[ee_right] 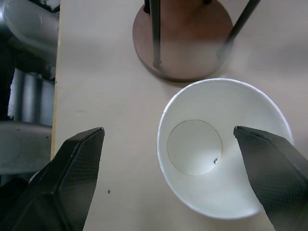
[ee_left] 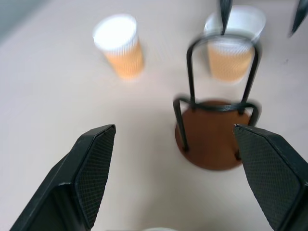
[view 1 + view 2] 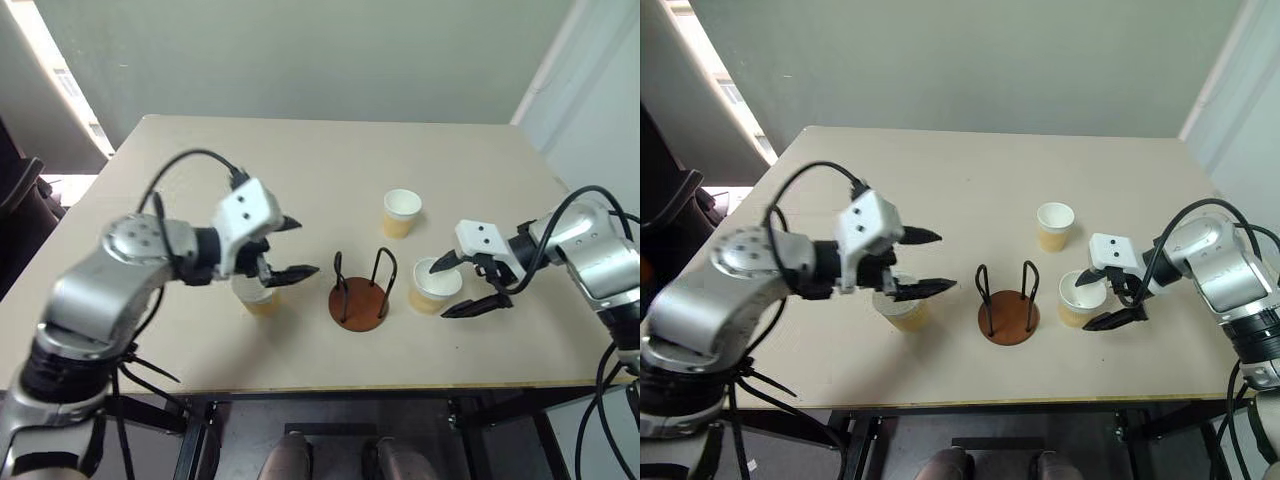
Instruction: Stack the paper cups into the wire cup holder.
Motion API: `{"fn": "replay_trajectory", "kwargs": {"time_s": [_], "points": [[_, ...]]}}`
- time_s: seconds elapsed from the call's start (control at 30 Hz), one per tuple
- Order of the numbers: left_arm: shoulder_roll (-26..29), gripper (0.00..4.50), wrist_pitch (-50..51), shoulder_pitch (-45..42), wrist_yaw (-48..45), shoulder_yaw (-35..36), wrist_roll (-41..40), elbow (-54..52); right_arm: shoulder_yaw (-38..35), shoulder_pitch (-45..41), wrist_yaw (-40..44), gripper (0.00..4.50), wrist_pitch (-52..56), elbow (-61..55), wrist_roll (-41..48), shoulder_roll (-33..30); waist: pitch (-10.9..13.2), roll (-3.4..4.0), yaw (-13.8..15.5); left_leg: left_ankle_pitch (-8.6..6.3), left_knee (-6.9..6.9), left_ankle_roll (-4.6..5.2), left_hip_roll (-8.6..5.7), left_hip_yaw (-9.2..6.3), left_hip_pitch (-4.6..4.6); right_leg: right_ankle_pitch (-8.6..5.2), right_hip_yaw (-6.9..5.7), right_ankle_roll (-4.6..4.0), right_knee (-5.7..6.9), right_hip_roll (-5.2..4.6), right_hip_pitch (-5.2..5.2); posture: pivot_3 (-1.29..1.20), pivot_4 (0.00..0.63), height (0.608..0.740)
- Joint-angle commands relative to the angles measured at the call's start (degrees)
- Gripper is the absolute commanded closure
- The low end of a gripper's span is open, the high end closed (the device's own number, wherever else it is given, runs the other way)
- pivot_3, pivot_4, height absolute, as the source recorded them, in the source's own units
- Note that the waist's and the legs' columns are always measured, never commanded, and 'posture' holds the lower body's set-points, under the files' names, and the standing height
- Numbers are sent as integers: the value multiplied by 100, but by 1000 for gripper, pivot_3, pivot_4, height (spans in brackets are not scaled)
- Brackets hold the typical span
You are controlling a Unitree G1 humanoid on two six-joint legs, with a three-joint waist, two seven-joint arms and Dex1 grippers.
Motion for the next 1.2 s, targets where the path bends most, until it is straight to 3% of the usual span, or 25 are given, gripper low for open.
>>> {"fn": "replay_trajectory", "kwargs": {"time_s": [0.03,0.17,0.27,0.4,0.63,0.8,0.93,1.1,1.2], "points": [[406,306,-188,180,-506,618,-454,-375,109,27,-71,0,-172,-1,-274,55,0,0,-21,-5,0,-2,0,0,0,0,0,-1,0,0,-2,0,150,740],[951,306,-210,581,-919,1441,-839,-438,170,57,-270,0,-301,62,-522,226,2,3,-74,-23,-1,-9,4,-1,-2,-5,0,-9,4,0,-9,0,150,740],[1204,242,-257,669,-1036,1962,-1037,-360,180,35,-394,570,-428,176,-706,294,2,4,-79,-26,-7,-8,6,-2,-2,-7,-1,-12,6,0,-13,0,150,740],[1287,242,-63,608,-1137,2716,-1720,-243,215,12,-409,1969,-597,281,-842,375,3,5,-99,-28,-8,-9,6,-2,-3,-7,-1,-18,8,-1,-14,0,150,740],[1431,242,-94,1014,-982,2920,-1841,-244,152,-74,-294,4410,-684,248,-863,470,7,13,-108,-29,-13,-10,9,-3,-2,-8,-1,-25,9,-1,-17,0,150,740],[1473,242,-149,1209,-906,2859,-1784,-211,-58,-289,-77,4484,-652,178,-705,316,9,17,-112,-29,-19,-12,9,-2,-3,-13,-1,-34,9,-1,-21,0,150,740],[1547,242,-226,1419,-898,2796,-1635,-156,-610,-1109,250,4484,-519,282,-283,-39,13,23,-117,-28,-27,-14,9,-2,-15,-14,0,-36,9,-1,-37,0,150,740],[1526,242,-420,1436,-885,2570,-1519,-17,-781,-2394,413,4484,-196,696,1467,-297,11,21,-119,-22,-59,-24,9,-3,-24,-31,-3,-63,10,0,-59,0,150,740],[1531,242,-518,1361,-874,2415,-1480,53,-628,-2678,413,4484,5,329,2277,-146,10,18,-125,-16,-83,-35,12,-3,-11,-39,-2,-73,9,4,-58,0,150,740]]}}
